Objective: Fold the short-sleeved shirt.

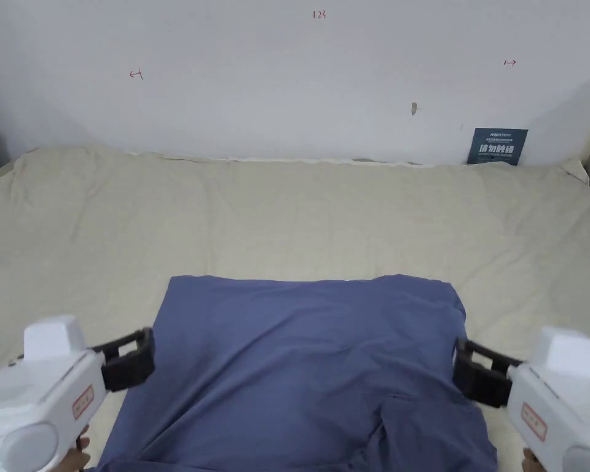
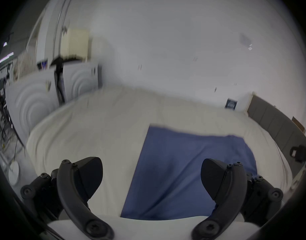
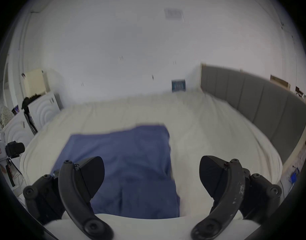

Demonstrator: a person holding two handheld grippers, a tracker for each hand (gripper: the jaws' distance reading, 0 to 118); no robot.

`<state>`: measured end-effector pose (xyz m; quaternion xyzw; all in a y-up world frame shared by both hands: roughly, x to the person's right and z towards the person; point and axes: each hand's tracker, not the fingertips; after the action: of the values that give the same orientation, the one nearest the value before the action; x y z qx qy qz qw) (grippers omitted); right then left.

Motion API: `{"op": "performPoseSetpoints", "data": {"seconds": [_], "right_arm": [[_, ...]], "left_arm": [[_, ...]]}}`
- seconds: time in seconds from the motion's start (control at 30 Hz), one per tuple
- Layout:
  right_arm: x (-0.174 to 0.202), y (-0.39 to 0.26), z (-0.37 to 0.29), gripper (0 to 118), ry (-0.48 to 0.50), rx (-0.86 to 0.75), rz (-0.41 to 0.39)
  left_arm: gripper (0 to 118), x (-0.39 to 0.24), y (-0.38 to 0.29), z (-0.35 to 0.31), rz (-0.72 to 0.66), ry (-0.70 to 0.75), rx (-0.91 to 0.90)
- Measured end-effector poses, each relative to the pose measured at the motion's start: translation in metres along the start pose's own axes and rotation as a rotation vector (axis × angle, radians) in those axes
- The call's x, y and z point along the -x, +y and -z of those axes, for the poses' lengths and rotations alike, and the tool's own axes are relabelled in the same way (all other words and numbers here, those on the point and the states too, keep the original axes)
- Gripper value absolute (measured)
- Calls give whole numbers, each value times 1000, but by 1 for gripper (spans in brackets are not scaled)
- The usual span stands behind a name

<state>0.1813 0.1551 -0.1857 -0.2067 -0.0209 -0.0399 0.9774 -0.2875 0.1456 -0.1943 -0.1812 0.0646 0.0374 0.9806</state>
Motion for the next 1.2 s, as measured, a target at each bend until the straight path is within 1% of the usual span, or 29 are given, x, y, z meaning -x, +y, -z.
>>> {"op": "performPoseSetpoints", "data": {"seconds": [0.1,0.17,0.2,0.27,0.3,0.33,0.4,0.43,0.47,0.53,0.6,0.7,0.83,0.97,1.1,1.17,1.2], "right_arm": [[16,25,-16,113,-7,-113,-28],[24,33,-24,111,-25,-170,-59],[27,36,-26,109,-39,-197,-71],[33,39,-31,100,-65,-239,-96],[36,38,-33,90,-65,-245,-108],[36,40,-34,67,-56,-255,-111],[40,39,-36,11,-56,-275,-117],[42,38,-36,2,-71,-280,-128],[41,39,-35,2,-83,-282,-139],[40,39,-34,2,-63,-278,-149],[42,38,-34,2,-72,-281,-154],[40,37,-30,2,-68,-273,-146],[39,32,-28,2,-63,-251,-136],[38,27,-23,2,-61,-225,-139],[37,23,-20,2,-55,-203,-148],[35,22,-18,2,-56,-196,-147],[35,22,-16,2,-58,-192,-145]], "left_arm": [[115,-21,27,-12,67,3,-119],[112,-32,39,-17,93,-3,-172],[108,-38,43,-20,104,-6,-198],[87,-47,46,-24,120,-9,-228],[75,-50,46,-23,120,-9,-239],[47,-53,45,-24,119,-12,-251],[1,-58,43,-24,108,-19,-260],[0,-59,43,-22,107,-20,-259],[0,-56,40,-24,103,-32,-261],[0,-56,38,-22,95,-52,-253],[0,-54,35,-19,97,-51,-243],[0,-50,30,-11,104,-54,-191],[0,-36,14,5,73,-61,0],[0,-13,-17,21,16,-80,189],[0,12,-54,29,26,-65,344],[5,25,-72,32,24,-51,405],[14,29,-79,31,25,-47,433]]}}
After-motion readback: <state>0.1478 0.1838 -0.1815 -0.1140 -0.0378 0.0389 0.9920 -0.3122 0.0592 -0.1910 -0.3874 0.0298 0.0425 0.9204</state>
